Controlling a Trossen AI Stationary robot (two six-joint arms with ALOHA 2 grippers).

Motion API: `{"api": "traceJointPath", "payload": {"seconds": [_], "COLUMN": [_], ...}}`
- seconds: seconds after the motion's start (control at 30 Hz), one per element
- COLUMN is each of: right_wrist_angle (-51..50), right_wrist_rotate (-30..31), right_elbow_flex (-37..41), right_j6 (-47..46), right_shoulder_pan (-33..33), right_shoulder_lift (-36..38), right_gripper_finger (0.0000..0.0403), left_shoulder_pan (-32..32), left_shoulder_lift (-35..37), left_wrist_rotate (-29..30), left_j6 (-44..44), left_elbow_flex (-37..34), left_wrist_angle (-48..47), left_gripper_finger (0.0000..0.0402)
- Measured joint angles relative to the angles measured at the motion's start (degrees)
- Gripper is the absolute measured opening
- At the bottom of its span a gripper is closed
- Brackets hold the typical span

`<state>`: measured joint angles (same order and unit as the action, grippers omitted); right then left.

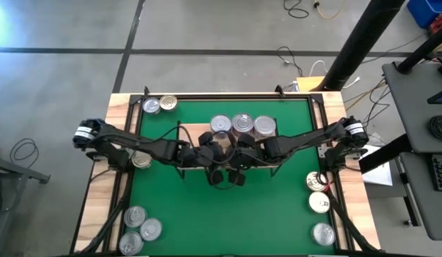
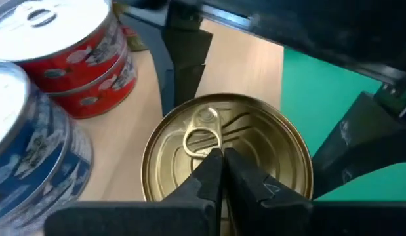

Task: Stack canned seafood by type on shelf
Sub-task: Put the right green tuna can on the shelf

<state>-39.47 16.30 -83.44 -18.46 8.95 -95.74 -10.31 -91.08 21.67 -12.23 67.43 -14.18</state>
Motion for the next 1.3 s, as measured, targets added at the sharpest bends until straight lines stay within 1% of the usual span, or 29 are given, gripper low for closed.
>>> {"api": "traceJointPath", "payload": {"seconds": [0.13,0.27,0.33,0.5,0.7,0.8,0.9,1.0,1.07,1.17,1.23,1.3], "right_wrist_angle": [-1.43,-6.69,-7.79,-12.66,-12.59,-11.22,-7.07,-5.64,-5.65,-5.1,-3.75,-2.46], "right_wrist_rotate": [-0.48,-1.51,-2.64,-3.21,-4.1,-4.31,-4.35,-4.56,-4.56,-4.39,-4.31,-4.29], "right_elbow_flex": [0.0,-0.03,-0.07,-0.56,-1.98,-3.14,-3.52,-3.52,-3.52,-3.5,-3.5,-3.5], "right_j6": [-1.26,-1.47,-1.64,-2.22,-6.55,-9.0,-9.46,-9.6,-9.62,-9.31,-8.58,-7.48], "right_shoulder_pan": [0.0,0.28,0.35,0.66,0.79,0.79,0.92,0.92,0.92,0.9,0.9,0.87], "right_shoulder_lift": [0.25,1.05,1.47,3.28,6.91,7.79,8.09,7.67,6.93,5.71,4.96,4.44], "right_gripper_finger": [0.0399,0.0399,0.04,0.04,0.04,0.04,0.0396,0.037,0.0339,0.0279,0.0233,0.0188], "left_shoulder_pan": [0.02,0.09,0.22,0.89,0.94,0.94,0.94,0.94,0.7,0.6,0.59,0.6], "left_shoulder_lift": [-0.91,-0.96,-0.75,-0.64,-0.45,-0.55,-0.16,1.6,3.31,6.9,10.21,13.92], "left_wrist_rotate": [-0.23,-0.57,-0.61,-1.41,-1.35,0.21,1.87,2.9,3.0,3.26,4.08,6.34], "left_j6": [0.03,-0.74,-0.62,-0.5,-0.43,0.62,3.08,5.06,6.23,7.68,8.12,8.04], "left_elbow_flex": [-1.24,-1.86,-1.91,-2.01,-1.7,0.3,3.83,9.05,12.28,15.42,15.8,14.99], "left_wrist_angle": [1.01,0.44,0.11,0.29,3.88,2.59,0.85,-4.58,-9.7,-16.7,-20.41,-22.24], "left_gripper_finger": [0.0,0.0,0.0,0.0,0.0,0.0,0.0,0.0,0.0,0.0,0.0,0.0]}}
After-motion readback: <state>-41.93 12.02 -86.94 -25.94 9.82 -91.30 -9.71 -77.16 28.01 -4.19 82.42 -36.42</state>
